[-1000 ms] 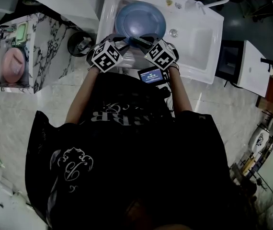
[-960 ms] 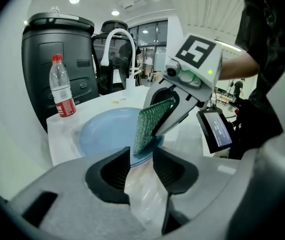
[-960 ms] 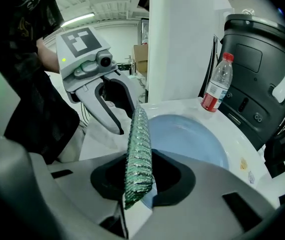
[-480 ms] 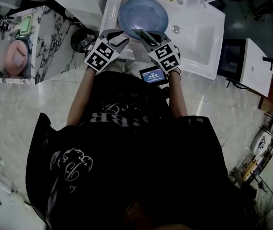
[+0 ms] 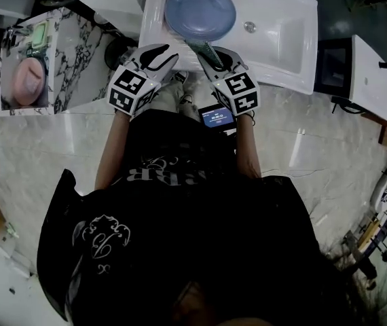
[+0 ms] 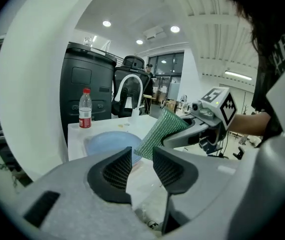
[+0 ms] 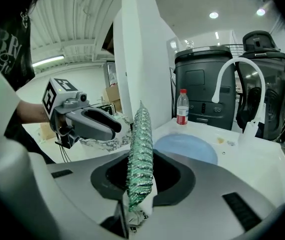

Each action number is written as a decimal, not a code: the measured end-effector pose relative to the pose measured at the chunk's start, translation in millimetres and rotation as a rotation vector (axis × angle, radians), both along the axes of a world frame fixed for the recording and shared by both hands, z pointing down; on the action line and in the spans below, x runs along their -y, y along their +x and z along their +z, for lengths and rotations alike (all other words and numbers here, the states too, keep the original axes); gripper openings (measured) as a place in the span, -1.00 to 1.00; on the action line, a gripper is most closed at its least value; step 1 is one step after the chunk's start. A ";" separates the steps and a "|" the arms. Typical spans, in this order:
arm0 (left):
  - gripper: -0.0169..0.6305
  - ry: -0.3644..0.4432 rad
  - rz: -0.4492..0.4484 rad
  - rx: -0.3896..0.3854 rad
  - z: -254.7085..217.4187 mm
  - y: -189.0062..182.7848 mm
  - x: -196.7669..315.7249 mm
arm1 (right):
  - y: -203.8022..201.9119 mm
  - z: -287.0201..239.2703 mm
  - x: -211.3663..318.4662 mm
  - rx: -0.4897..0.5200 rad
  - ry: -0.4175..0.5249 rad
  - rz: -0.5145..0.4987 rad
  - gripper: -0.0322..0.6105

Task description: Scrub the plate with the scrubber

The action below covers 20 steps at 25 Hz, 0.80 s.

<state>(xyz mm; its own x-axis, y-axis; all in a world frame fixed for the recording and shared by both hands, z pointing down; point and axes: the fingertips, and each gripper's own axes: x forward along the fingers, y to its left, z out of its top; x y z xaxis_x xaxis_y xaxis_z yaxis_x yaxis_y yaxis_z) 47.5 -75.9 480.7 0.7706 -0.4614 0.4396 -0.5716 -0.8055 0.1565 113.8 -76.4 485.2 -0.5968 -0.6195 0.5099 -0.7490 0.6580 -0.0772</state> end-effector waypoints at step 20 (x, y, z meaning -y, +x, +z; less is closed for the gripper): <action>-0.65 0.055 0.116 0.013 -26.1 -67.2 -54.9 | -81.2 -9.0 -48.7 0.033 0.018 0.087 -0.62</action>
<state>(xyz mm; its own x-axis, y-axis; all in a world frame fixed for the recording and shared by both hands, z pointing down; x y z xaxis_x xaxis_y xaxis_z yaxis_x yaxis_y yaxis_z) -19.8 -20.9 454.7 0.8146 -0.3933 0.4263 -0.4758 -0.8735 0.1033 32.7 -27.8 476.2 -0.5562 -0.6787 0.4795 -0.8009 0.5919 -0.0912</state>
